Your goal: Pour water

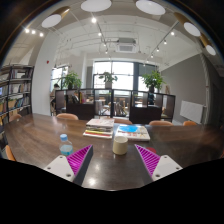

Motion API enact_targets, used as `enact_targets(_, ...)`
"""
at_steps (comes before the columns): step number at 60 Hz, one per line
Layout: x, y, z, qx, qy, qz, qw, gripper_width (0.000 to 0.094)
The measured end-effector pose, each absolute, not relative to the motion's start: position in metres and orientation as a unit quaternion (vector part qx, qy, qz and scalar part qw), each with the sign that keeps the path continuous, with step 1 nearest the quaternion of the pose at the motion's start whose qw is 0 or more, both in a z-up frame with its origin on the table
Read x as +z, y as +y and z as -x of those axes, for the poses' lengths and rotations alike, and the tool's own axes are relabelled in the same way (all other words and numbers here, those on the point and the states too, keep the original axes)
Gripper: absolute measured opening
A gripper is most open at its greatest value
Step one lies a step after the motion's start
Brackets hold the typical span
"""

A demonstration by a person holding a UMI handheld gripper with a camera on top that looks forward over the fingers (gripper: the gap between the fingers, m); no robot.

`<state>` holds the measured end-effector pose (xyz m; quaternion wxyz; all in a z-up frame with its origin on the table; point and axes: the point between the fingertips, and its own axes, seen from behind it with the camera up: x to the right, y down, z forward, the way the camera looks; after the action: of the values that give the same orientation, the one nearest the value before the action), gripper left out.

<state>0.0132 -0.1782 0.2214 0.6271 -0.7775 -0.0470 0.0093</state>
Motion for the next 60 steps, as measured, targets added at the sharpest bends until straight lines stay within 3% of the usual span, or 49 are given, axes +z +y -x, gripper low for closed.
enact_targets(8, 0.194, -0.188, 0.003, 0.017, -0.043, 0.790, 0.611, 0.0829)
enact_targets(13, 0.145, -0.172, 0.039, 0.016, -0.055, 0.794, 0.605, 0.0831)
enact_targets(24, 0.099, -0.155, 0.119, 0.039, -0.093, 0.798, 0.594, 0.0838)
enact_targets(36, 0.082, -0.125, 0.185, 0.071, -0.106, 0.792, 0.597, 0.0829)
enact_targets(52, 0.069, -0.066, 0.211, 0.058, -0.096, 0.784, 0.610, 0.0829)
enact_targets(60, 0.075, -0.049, 0.222, 0.068, -0.099, 0.768, 0.629, 0.0769)
